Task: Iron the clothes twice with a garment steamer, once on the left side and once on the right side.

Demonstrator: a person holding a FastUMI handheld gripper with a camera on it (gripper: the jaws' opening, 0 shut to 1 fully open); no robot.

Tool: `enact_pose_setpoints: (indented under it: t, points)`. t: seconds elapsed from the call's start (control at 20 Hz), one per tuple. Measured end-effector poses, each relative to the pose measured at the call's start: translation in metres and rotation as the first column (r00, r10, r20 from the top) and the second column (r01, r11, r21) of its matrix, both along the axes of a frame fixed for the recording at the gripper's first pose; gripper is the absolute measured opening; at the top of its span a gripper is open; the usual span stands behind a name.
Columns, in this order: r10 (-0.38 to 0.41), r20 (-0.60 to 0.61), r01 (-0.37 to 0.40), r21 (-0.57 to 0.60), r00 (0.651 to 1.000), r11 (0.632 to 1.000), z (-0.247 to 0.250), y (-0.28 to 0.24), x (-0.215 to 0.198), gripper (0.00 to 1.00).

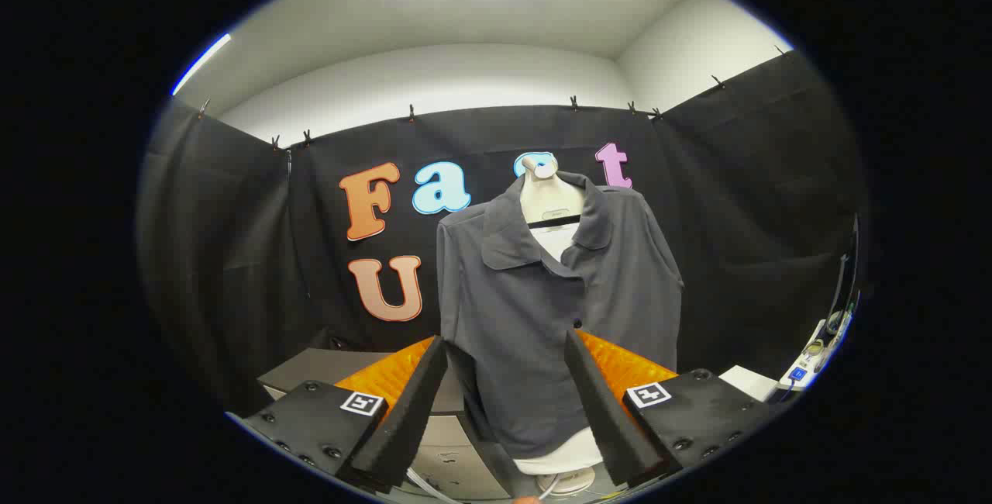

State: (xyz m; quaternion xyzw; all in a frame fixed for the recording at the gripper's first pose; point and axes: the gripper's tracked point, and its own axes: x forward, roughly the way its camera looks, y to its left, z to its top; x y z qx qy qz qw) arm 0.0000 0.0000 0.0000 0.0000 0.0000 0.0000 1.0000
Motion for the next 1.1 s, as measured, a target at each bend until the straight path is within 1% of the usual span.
enact_pose_setpoints:
  t: [1.1]
  points:
    - [-0.006,-0.010,0.006,-0.004,1.000,1.000,0.0025,-0.0041,-0.0085,0.98]
